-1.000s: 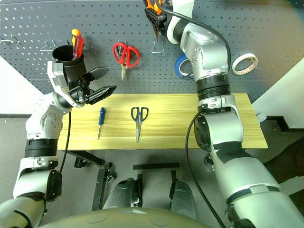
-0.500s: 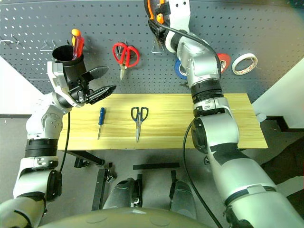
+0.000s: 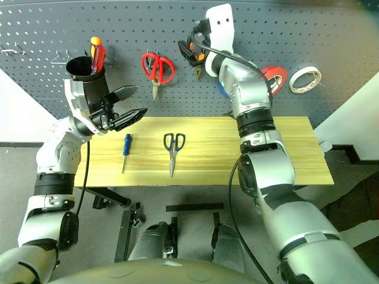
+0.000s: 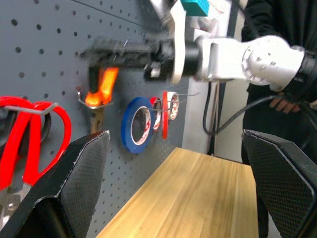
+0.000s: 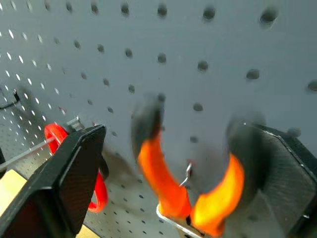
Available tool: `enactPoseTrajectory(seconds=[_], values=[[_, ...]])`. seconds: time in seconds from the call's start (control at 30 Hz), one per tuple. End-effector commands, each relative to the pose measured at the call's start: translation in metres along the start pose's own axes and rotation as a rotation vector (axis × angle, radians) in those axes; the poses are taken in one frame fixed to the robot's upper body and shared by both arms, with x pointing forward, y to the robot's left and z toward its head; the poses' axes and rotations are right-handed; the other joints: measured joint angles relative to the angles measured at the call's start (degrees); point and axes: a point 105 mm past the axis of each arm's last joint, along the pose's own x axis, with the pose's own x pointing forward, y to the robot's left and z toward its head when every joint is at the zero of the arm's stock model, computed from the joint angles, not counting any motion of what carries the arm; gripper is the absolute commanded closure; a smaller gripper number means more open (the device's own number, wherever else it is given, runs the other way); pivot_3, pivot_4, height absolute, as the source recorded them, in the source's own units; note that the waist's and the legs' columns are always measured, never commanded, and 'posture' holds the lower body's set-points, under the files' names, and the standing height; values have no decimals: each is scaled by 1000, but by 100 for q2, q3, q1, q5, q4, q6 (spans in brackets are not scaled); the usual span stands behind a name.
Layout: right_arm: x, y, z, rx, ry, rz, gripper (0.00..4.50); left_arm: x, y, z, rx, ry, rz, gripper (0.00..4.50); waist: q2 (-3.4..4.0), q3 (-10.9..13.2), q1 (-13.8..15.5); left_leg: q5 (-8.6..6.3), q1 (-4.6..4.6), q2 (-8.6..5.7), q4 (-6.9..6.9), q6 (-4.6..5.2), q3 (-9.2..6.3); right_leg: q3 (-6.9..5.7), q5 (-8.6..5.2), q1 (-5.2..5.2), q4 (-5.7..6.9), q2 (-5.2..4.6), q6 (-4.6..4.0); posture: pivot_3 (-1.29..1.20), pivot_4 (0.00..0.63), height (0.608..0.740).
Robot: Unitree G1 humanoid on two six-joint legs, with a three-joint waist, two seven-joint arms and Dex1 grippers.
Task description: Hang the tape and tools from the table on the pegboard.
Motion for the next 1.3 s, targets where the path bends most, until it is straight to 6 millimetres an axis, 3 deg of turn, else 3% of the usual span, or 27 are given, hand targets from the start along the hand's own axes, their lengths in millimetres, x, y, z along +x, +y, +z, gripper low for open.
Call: enactPoseTrajectory(seconds=[0.03, 0.13, 0.23, 0.43, 0.6, 0.7, 0.83, 1.0, 1.3], values=[[-17, -2, 46, -43, -120, 11, 22, 2, 1, 9, 44, -10, -13, 0, 0, 0, -8, 0, 0, 0, -1, 0, -1, 0, 0, 0, 0, 0, 0, 195, 104, 711], [-45, -3, 63, -74, -146, 31, 22, 1, 0, 6, 38, 20, -17, 0, 0, 0, -9, 0, 1, 1, -3, 0, -2, -1, 0, 0, 0, 2, 0, 189, 106, 711], [-71, -1, 64, -64, -110, 68, 22, -1, -1, -2, 23, 71, -16, 0, 0, 0, -1, 0, 1, 1, -2, 0, -2, -1, 0, 0, 0, 1, 0, 182, 110, 711], [-130, 14, 10, -23, 92, 240, 22, 0, -8, -30, -30, 208, 20, 0, -4, -5, 13, -1, 11, 0, -3, 2, -5, -1, 0, 15, -4, 1, 0, 164, 126, 711], [-166, 24, -37, 51, 226, 319, 22, 3, -11, -63, -37, 371, 99, 0, -4, -5, 13, -3, 41, 0, -3, 5, -4, -1, 0, 45, -10, -1, 0, 150, 149, 711], [-186, 39, -58, 59, 260, 410, 22, 5, -3, -76, -51, 452, 231, 0, -5, -4, 14, -5, 50, 1, -4, 8, -6, 1, 0, 53, -11, -1, 0, 146, 164, 711], [-197, 41, -80, 88, 299, 470, 22, 4, -12, -102, -96, 609, 324, 0, -3, 7, -9, -9, 77, 1, -5, 15, -4, 5, -1, 77, -15, -2, 0, 133, 201, 711], [-202, 33, -96, 57, 348, 501, 22, 5, -21, -119, -146, 706, 470, 0, -9, 39, 1, -11, 81, 3, -2, 18, -11, 8, -2, 78, -12, -1, -2, 127, 250, 711], [-198, 10, -97, 50, 366, 527, 22, 4, -30, -143, -140, 823, 665, 0, -7, 358, 0, -14, 86, 4, 1, 24, -37, 11, -4, 81, -11, -8, -6, 96, 337, 711]])
